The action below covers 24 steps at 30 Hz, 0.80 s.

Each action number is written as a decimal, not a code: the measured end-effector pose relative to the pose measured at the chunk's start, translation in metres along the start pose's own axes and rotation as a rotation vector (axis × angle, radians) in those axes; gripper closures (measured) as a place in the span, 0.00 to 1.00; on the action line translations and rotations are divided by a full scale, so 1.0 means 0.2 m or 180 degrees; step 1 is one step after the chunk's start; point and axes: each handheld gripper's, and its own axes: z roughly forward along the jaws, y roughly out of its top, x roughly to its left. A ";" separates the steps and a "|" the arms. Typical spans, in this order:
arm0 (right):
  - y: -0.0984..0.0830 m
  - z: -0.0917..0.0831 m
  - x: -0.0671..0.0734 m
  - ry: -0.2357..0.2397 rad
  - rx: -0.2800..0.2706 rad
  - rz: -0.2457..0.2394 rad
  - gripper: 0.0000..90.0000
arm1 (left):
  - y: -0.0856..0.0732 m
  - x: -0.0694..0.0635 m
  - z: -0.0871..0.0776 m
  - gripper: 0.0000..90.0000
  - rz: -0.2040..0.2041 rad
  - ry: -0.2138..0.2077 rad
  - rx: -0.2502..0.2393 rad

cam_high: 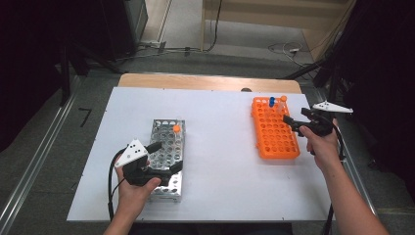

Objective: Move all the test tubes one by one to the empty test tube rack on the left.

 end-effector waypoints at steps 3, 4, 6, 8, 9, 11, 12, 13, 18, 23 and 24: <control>0.02 0.04 -0.02 -0.0044 0.0017 0.0002 0.18 | 0.00 0.00 0.00 0.01 -0.0005 0.0000 0.0003; 0.03 0.06 -0.02 -0.0053 0.0022 0.0015 0.22 | 0.00 0.00 0.00 0.01 -0.0004 -0.0003 0.0005; 0.03 0.09 -0.03 -0.0066 0.0053 0.0012 0.27 | 0.00 0.00 0.00 0.01 -0.0006 -0.0007 0.0004; 0.03 0.13 -0.04 -0.0028 0.0121 0.0015 0.31 | 0.00 0.00 0.00 0.01 -0.0008 -0.0010 0.0002; 0.03 0.15 -0.05 -0.0021 0.0150 0.0008 0.33 | 0.00 0.00 0.00 0.01 -0.0007 -0.0011 0.0003; 0.03 0.20 -0.06 -0.0029 0.0212 -0.0033 0.37 | 0.00 0.00 0.00 0.01 0.0006 -0.0013 0.0013; 0.03 0.21 -0.06 -0.0036 0.0227 -0.0039 0.39 | 0.00 0.00 0.00 0.01 0.0005 -0.0011 0.0017; 0.03 0.23 -0.06 -0.0039 0.0245 -0.0047 0.42 | 0.00 0.00 0.00 0.01 0.0013 -0.0016 0.0017; 0.03 0.29 -0.07 0.0022 0.0301 -0.0114 0.54 | 0.00 0.00 0.00 0.01 -0.0001 -0.0021 0.0016; 0.02 0.34 -0.08 -0.0042 0.0367 -0.0181 0.67 | 0.00 0.00 0.00 0.01 -0.0008 -0.0024 0.0014; 0.02 0.34 -0.08 -0.0058 0.0380 -0.0175 0.70 | 0.00 0.00 0.00 0.01 -0.0006 -0.0021 0.0022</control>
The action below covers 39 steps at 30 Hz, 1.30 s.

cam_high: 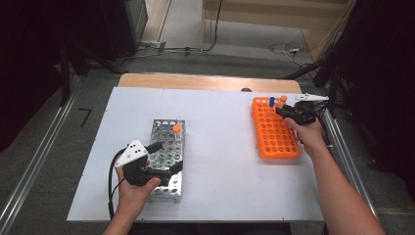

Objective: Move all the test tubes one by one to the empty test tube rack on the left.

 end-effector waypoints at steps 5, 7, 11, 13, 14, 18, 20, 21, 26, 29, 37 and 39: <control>0.00 0.03 -0.01 0.0013 0.0023 -0.0028 0.77 | 0.00 0.00 0.00 0.01 -0.0009 0.0004 0.0001; 0.00 0.04 -0.01 -0.0003 0.0020 -0.0043 0.79 | 0.00 0.00 0.00 0.01 -0.0010 0.0007 0.0003; 0.00 0.04 -0.01 -0.0023 0.0022 -0.0051 0.81 | 0.00 0.00 0.00 0.01 0.0000 0.0008 0.0003; 0.00 0.03 -0.01 -0.0032 0.0015 -0.0045 0.81 | 0.00 0.00 0.00 0.01 0.0012 0.0009 0.0005; 0.00 0.03 -0.01 -0.0044 0.0005 -0.0034 0.81 | 0.00 0.00 0.00 0.01 0.0010 0.0012 0.0004; 0.03 -0.02 0.00 -0.0060 -0.0122 0.0007 0.81 | 0.00 0.00 0.00 0.01 0.0014 0.0019 0.0010; 0.04 -0.06 0.00 -0.0065 -0.0196 -0.0002 0.81 | 0.00 0.00 0.01 0.01 0.0021 0.0015 0.0015; 0.05 -0.08 0.01 -0.0073 -0.0216 0.0007 0.81 | 0.00 0.00 0.01 0.01 0.0020 0.0015 0.0013; 0.06 -0.17 0.03 -0.0053 -0.0314 0.0049 0.81 | 0.01 0.00 0.00 0.01 0.0020 0.0029 0.0001; 0.06 -0.23 0.07 -0.0020 -0.0323 0.0001 0.81 | 0.01 0.00 0.00 0.01 0.0036 0.0021 0.0013; -0.03 -0.33 0.16 0.0097 -0.0344 0.0026 0.81 | 0.02 -0.01 0.00 0.01 0.0061 0.0041 -0.0008; -0.06 -0.35 0.18 0.0114 -0.0351 0.0008 0.81 | 0.02 -0.01 0.00 0.01 0.0067 0.0059 -0.0003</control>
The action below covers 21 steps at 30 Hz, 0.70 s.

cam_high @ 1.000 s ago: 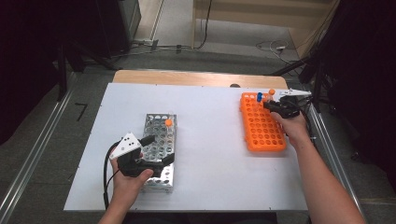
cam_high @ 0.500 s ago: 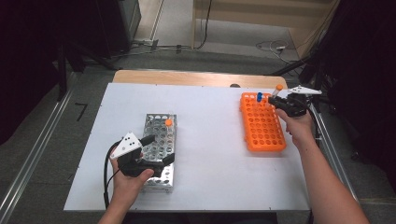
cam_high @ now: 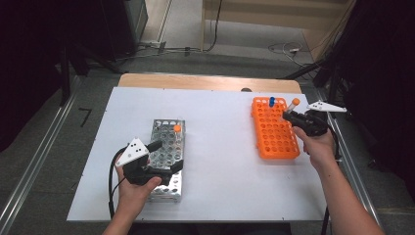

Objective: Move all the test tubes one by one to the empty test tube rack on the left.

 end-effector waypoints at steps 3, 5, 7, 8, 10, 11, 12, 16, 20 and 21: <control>-0.03 -0.04 0.04 0.0054 -0.0039 0.0013 0.81 | 0.01 -0.01 0.00 0.01 0.0020 -0.0008 -0.0001; -0.05 -0.07 0.07 0.0069 -0.0053 -0.0008 0.81 | 0.01 -0.02 0.01 0.01 0.0037 -0.0018 -0.0002; -0.07 -0.09 0.10 0.0124 -0.0060 0.0002 0.81 | 0.02 -0.04 0.02 0.01 0.0065 -0.0027 0.0005; -0.08 -0.10 0.12 0.0131 -0.0060 -0.0004 0.81 | 0.02 -0.05 0.02 0.01 0.0084 -0.0036 0.0006; -0.09 -0.12 0.16 0.0200 -0.0063 0.0009 0.81 | 0.03 -0.06 0.03 0.01 0.0106 -0.0047 0.0008; -0.10 -0.13 0.18 0.0222 -0.0063 -0.0021 0.81 | 0.04 -0.07 0.03 0.01 0.0116 -0.0059 0.0007; -0.11 -0.14 0.20 0.0239 -0.0055 -0.0041 0.81 | 0.04 -0.07 0.03 0.01 0.0120 -0.0063 0.0011; -0.13 -0.17 0.28 0.0328 -0.0040 -0.0084 0.81 | 0.06 -0.10 0.05 0.01 0.0153 -0.0104 0.0006; -0.16 -0.19 0.38 0.0434 -0.0010 -0.0118 0.81 | 0.09 -0.14 0.08 0.01 0.0187 -0.0141 0.0009; -0.17 -0.19 0.41 0.0461 -0.0008 -0.0152 0.81 | 0.10 -0.15 0.08 0.01 0.0197 -0.0136 0.0007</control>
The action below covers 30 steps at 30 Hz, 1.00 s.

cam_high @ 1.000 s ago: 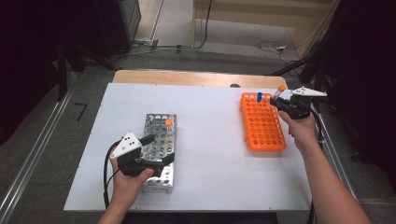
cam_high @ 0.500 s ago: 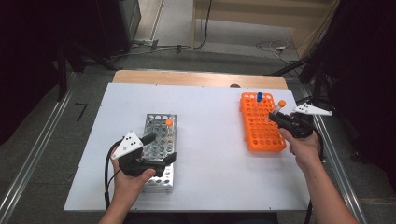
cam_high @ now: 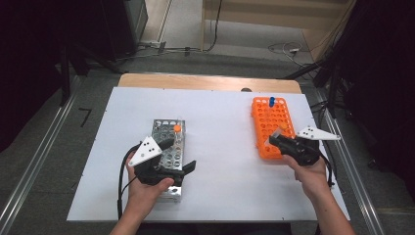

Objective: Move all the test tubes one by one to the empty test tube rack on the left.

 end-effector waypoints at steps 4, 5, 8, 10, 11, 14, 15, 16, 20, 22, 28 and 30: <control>-0.01 0.01 0.11 0.0126 0.0051 -0.0084 0.81 | 0.03 -0.04 0.04 0.02 0.0035 -0.0078 0.0011; -0.01 0.01 0.14 0.0163 0.0051 -0.0097 0.81 | 0.03 -0.05 0.06 0.02 0.0048 -0.0093 0.0011; -0.01 0.01 0.22 0.0255 0.0059 -0.0141 0.81 | 0.06 -0.07 0.09 0.03 0.0066 -0.0150 0.0006; -0.02 0.02 0.27 0.0323 0.0065 -0.0190 0.81 | 0.07 -0.09 0.11 0.04 0.0088 -0.0193 0.0006; -0.02 0.02 0.29 0.0355 0.0063 -0.0227 0.81 | 0.08 -0.10 0.11 0.05 0.0101 -0.0206 0.0020; -0.03 0.03 0.35 0.0434 0.0080 -0.0286 0.81 | 0.07 -0.12 0.13 0.06 0.0119 -0.0271 0.0057; -0.03 0.03 0.37 0.0466 0.0085 -0.0284 0.81 | 0.07 -0.12 0.14 0.07 0.0125 -0.0279 0.0076; -0.03 0.03 0.39 0.0500 0.0089 -0.0277 0.81 | 0.06 -0.13 0.14 0.08 0.0125 -0.0310 0.0093; -0.04 0.04 0.44 0.0602 0.0126 -0.0337 0.81 | 0.05 -0.16 0.16 0.15 0.0141 -0.0408 0.0135; -0.04 0.05 0.47 0.0654 0.0151 -0.0365 0.81 | 0.05 -0.18 0.17 0.19 0.0155 -0.0463 0.0162; -0.04 0.08 0.56 0.0775 0.0203 -0.0464 0.81 | 0.03 -0.23 0.21 0.39 0.0218 -0.0631 0.0231; -0.04 0.08 0.58 0.0800 0.0211 -0.0478 0.81 | 0.03 -0.24 0.23 0.44 0.0237 -0.0672 0.0259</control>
